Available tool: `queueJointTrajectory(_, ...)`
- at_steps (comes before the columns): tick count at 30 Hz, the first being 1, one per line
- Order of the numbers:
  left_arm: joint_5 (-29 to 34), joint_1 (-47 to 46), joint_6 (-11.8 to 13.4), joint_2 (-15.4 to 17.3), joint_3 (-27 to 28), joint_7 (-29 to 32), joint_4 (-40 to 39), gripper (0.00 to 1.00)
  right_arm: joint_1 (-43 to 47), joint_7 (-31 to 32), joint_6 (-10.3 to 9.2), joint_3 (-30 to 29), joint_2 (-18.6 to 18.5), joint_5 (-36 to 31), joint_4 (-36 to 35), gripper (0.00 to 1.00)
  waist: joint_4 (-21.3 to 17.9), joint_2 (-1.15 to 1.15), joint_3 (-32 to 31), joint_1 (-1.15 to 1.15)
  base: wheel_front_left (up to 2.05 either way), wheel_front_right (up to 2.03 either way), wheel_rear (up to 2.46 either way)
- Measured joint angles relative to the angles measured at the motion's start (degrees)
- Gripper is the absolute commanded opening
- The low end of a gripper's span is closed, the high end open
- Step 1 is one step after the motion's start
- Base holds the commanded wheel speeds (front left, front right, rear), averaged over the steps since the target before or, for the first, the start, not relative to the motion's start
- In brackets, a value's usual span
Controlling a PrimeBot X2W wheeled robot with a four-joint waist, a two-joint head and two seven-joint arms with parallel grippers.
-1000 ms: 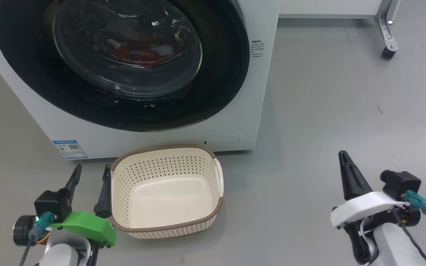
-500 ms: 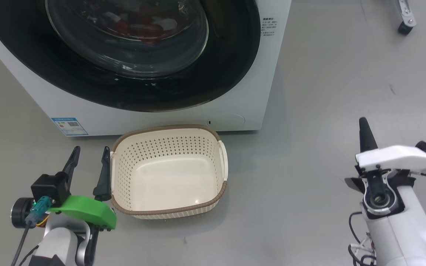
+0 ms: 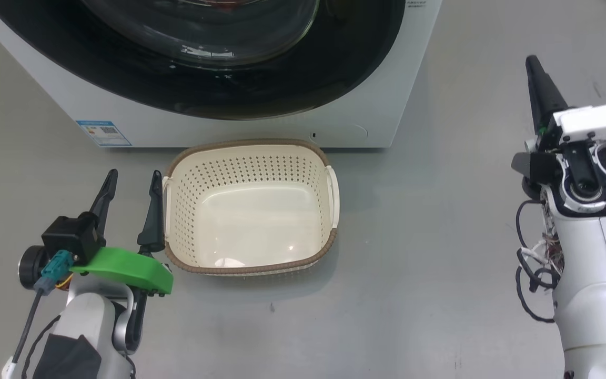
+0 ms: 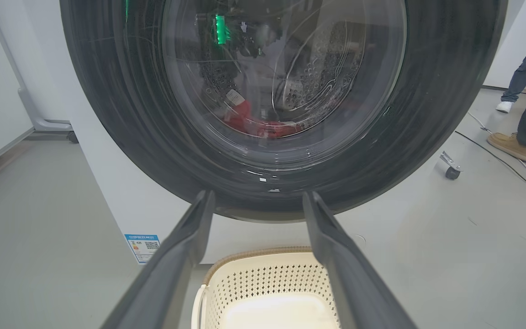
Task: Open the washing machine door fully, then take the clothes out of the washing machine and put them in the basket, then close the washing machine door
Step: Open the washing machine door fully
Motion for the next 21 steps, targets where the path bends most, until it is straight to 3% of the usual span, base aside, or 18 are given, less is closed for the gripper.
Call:
queueJointTrajectory(16, 1.5, -5.6, -1.2, -0.7, -1.4, 0.0, -2.0, 1.00, -18.3, 11.0, -0.15, 1.8, -4.1, 3.0, 2.2, 0.00, 3.4, 0.00, 7.9, 0.00, 0.00, 0.00, 0.00)
queueJointTrajectory(21, 1.5, -7.1, -1.9, -1.7, -2.0, 0.0, -2.0, 1.00, -23.4, 14.9, -1.67, 3.8, -5.5, 2.9, 4.2, 0.00, 5.4, 0.00, 9.7, 0.00, 0.00, 0.00, 0.00)
